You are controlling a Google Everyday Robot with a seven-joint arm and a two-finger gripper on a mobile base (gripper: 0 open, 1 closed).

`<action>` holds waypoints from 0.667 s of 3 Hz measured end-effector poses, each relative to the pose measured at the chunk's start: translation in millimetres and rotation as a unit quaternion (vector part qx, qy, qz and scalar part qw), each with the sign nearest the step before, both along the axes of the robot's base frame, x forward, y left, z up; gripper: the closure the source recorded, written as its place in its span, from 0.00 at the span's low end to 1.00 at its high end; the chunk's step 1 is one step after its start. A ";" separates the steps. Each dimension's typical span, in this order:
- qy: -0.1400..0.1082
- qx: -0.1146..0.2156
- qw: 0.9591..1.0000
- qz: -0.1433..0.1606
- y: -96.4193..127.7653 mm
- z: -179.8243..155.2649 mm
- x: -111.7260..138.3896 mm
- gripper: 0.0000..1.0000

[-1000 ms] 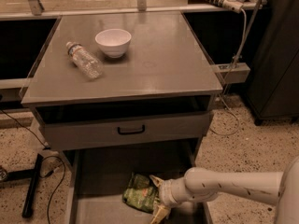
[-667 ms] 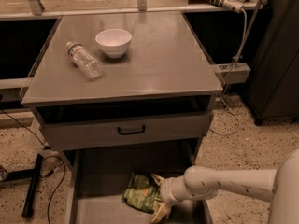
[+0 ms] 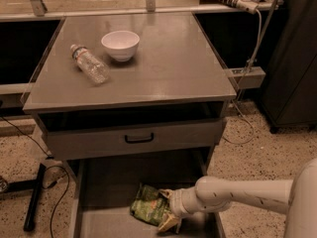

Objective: Pick green jalapeno chip bag from middle drawer and place on counter

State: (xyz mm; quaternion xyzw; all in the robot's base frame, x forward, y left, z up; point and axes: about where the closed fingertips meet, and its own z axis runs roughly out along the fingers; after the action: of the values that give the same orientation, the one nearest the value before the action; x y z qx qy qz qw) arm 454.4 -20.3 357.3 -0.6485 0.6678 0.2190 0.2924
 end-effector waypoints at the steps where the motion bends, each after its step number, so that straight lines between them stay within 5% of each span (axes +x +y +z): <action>1: 0.000 0.000 1.000 0.000 0.0 0.0 0.0 0.44; 2: 0.000 0.000 1.000 0.000 0.1 0.0 0.0 0.68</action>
Offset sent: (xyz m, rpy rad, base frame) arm 0.0000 0.0000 0.0000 0.0000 0.0000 0.0000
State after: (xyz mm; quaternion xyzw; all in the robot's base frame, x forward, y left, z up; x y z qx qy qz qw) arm 454.4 -20.2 357.3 -0.6485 0.6677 0.2191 0.2924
